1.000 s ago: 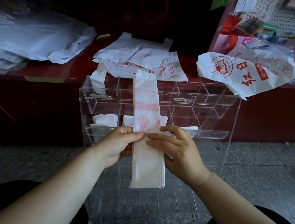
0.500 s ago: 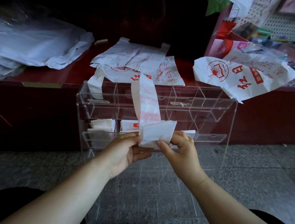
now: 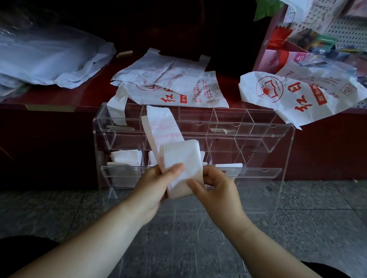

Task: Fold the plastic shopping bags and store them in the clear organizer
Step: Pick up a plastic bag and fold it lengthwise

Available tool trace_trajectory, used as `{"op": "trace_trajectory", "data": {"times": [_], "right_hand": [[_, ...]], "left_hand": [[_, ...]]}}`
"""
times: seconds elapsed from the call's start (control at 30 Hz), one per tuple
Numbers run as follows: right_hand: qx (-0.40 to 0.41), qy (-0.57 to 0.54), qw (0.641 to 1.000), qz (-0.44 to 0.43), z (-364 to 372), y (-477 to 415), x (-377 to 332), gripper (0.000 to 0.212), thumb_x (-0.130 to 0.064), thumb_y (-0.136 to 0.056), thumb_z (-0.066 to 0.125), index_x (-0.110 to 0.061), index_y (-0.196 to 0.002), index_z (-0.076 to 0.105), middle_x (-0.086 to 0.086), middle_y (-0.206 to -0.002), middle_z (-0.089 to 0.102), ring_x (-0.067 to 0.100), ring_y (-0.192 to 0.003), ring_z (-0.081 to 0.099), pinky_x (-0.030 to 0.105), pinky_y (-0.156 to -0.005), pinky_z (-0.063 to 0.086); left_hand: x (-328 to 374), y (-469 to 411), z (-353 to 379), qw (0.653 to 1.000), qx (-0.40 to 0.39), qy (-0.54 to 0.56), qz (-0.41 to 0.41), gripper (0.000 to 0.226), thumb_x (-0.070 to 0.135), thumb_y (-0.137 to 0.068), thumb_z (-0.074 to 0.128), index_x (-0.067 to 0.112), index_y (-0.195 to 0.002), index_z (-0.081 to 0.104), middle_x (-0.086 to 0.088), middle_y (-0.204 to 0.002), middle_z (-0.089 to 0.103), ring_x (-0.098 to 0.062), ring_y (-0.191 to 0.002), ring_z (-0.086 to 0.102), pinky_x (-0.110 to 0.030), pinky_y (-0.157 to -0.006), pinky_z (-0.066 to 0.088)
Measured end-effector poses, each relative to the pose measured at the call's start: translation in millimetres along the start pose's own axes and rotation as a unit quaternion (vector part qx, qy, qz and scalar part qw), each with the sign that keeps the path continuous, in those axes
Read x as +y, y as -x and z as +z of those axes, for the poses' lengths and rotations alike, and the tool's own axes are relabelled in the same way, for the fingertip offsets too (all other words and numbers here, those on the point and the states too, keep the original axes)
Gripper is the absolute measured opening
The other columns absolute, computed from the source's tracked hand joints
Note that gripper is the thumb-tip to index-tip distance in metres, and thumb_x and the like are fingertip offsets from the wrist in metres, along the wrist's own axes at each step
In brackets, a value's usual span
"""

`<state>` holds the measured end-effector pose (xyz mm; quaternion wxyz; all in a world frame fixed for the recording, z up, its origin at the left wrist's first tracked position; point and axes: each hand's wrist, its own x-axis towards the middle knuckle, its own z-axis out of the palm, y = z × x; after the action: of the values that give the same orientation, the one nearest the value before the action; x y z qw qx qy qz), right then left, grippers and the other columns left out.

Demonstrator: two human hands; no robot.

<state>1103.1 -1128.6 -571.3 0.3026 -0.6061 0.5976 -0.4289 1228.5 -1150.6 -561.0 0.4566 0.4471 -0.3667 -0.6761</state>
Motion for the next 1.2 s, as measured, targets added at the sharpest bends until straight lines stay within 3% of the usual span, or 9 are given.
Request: {"op": "trace_trajectory", "data": {"times": [0.1,0.27,0.5,0.57,0.67,0.77,1.03,1.13,1.2], "right_hand": [[-0.015,0.012,1.000,-0.006,1.4,-0.4,-2.3,0.014,-0.051,-0.064,0.052,-0.039,-0.071,0.055,-0.008,-0.076,0.066,0.020,-0.084,0.062,0.051,-0.087,0.043],[-0.041,0.026,0.998,-0.028,3.0,-1.7,2.7,0.057,-0.056,-0.067,0.043,-0.001,-0.068,0.059,0.012,-0.063,0.059,0.023,-0.066,0.052,0.044,-0.076,0.043],[-0.038,0.005,0.999,-0.003,3.0,-0.1,4.5,0.033,-0.056,-0.063,0.044,-0.027,-0.061,0.058,-0.005,-0.066,0.065,0.016,-0.066,0.058,0.044,-0.079,0.045],[-0.039,-0.014,0.999,0.005,0.7,0.7,1.8,0.015,-0.045,-0.072,0.057,-0.034,-0.063,0.053,-0.018,-0.064,0.061,0.004,-0.066,0.055,0.026,-0.072,0.043],[-0.039,-0.115,0.992,0.045,-3.6,1.5,-2.5,0.016,-0.035,-0.075,0.064,-0.027,-0.080,0.051,-0.011,-0.080,0.057,-0.002,-0.068,0.051,0.011,-0.061,0.041],[-0.092,-0.177,0.977,0.079,-5.6,1.7,-5.9,0.034,-0.045,-0.068,0.057,-0.023,-0.095,0.055,-0.004,-0.089,0.060,0.006,-0.074,0.055,0.015,-0.061,0.043],[-0.131,-0.156,0.977,0.063,-4.7,3.8,-8.6,0.015,-0.011,-0.088,0.056,-0.018,-0.075,0.059,0.000,-0.064,0.063,0.016,-0.063,0.057,0.030,-0.058,0.046],[-0.094,-0.135,0.986,0.017,-4.5,5.2,-4.4,0.021,-0.010,-0.092,0.050,-0.030,-0.087,0.054,-0.016,-0.068,0.064,-0.002,-0.063,0.057,0.013,-0.057,0.045],[-0.025,-0.010,0.993,-0.118,-9.0,2.3,1.2,0.026,-0.009,-0.091,0.042,-0.032,-0.101,0.050,-0.016,-0.098,0.061,-0.001,-0.083,0.055,0.012,-0.073,0.045]], "left_hand": [[3.7,-3.2,-0.6,1.000,0.018,0.002,0.002,0.010,0.017,-0.083,0.056,0.013,-0.087,0.064,-0.002,-0.077,0.071,-0.019,-0.079,0.064,-0.036,-0.080,0.050],[1.0,-1.2,1.6,1.000,0.007,-0.011,0.022,0.011,0.015,-0.085,0.053,0.015,-0.086,0.064,0.003,-0.070,0.071,-0.014,-0.072,0.065,-0.031,-0.072,0.052],[5.5,-4.5,-1.8,0.999,0.032,0.009,0.038,0.012,0.017,-0.087,0.052,0.014,-0.085,0.064,0.003,-0.073,0.071,-0.012,-0.072,0.066,-0.026,-0.070,0.053],[8.1,-5.3,-4.2,0.998,0.045,-0.009,0.052,0.011,0.018,-0.087,0.054,0.014,-0.084,0.064,0.002,-0.076,0.070,-0.015,-0.076,0.065,-0.029,-0.075,0.050],[11.0,-4.5,-6.9,0.996,0.042,-0.040,0.071,0.011,0.017,-0.086,0.056,0.015,-0.080,0.066,0.005,-0.069,0.071,-0.012,-0.072,0.065,-0.028,-0.073,0.051],[10.4,1.7,-4.9,0.994,-0.005,-0.081,0.074,0.013,0.015,-0.085,0.055,0.020,-0.080,0.066,0.009,-0.069,0.072,-0.004,-0.068,0.067,-0.018,-0.064,0.054],[12.1,-2.5,-5.9,0.991,0.026,-0.093,0.097,0.014,0.017,-0.084,0.057,0.021,-0.074,0.066,0.013,-0.066,0.071,0.000,-0.066,0.066,-0.016,-0.065,0.053],[12.2,-4.2,-10.0,0.990,0.034,-0.100,0.094,0.016,0.015,-0.085,0.057,0.021,-0.074,0.068,0.012,-0.069,0.071,-0.007,-0.072,0.066,-0.025,-0.076,0.051],[13.4,-4.8,-13.1,0.990,0.026,-0.102,0.092,0.022,0.014,-0.086,0.056,0.022,-0.073,0.071,0.015,-0.072,0.071,-0.005,-0.079,0.066,-0.021,-0.080,0.050]]}}
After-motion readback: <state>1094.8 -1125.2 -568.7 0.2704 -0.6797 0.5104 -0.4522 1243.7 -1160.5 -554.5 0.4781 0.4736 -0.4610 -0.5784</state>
